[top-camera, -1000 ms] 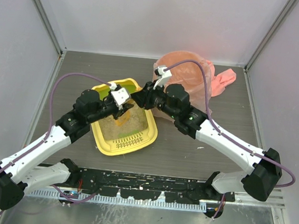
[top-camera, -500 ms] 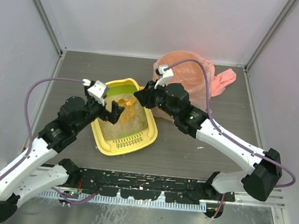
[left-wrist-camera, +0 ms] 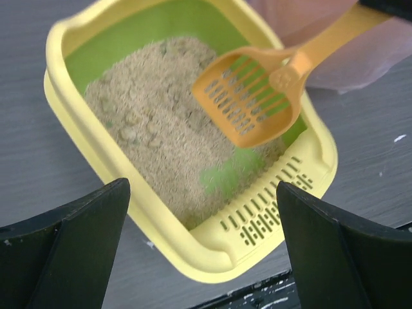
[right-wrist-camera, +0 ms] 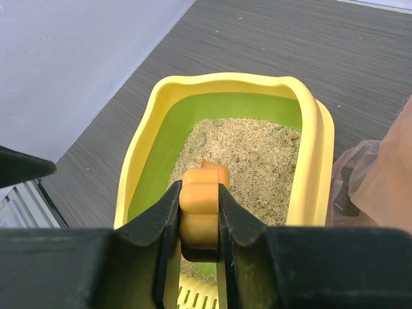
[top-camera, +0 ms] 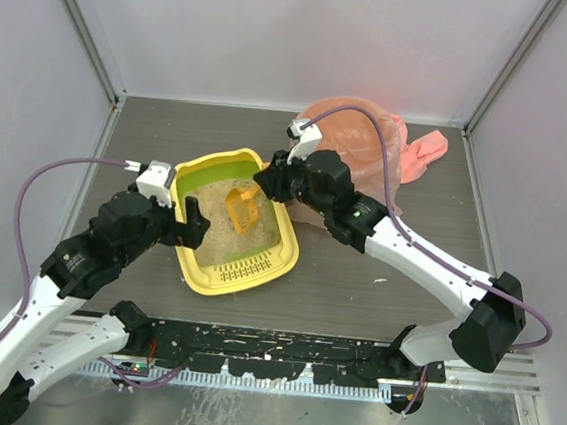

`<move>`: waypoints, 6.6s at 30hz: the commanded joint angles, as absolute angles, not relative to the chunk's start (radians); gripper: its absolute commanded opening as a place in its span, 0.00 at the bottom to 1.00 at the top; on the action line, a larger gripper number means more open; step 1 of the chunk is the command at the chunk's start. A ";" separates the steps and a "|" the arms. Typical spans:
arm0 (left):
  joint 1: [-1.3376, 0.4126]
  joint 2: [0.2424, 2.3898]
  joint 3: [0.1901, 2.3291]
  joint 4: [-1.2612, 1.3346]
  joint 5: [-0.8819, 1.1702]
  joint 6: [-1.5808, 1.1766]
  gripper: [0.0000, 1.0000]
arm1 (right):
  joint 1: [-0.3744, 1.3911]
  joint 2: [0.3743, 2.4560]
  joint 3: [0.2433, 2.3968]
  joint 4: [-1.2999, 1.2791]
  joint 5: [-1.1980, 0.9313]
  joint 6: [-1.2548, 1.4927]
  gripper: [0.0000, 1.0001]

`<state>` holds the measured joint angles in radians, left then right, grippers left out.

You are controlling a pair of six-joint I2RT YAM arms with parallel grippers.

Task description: Clean the litter box

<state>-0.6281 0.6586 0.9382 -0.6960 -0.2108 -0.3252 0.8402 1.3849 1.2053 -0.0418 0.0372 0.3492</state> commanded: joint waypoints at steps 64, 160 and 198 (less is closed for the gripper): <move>-0.624 0.280 0.895 -1.004 -0.796 -0.655 0.98 | 1.117 2.009 1.913 -0.464 0.792 -0.108 0.01; -0.624 0.264 0.828 -0.934 -0.750 -0.653 0.98 | 1.030 2.057 1.985 -0.414 0.627 -0.118 0.01; -0.624 0.258 0.824 -0.934 -0.750 -0.654 0.98 | 1.005 2.185 2.199 -0.567 0.337 -0.053 0.01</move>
<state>-0.6281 0.2630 0.8249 -0.9779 -0.7296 -0.6434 0.9955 2.2299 2.1620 -0.5446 0.4431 -0.1295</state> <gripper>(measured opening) 0.980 0.267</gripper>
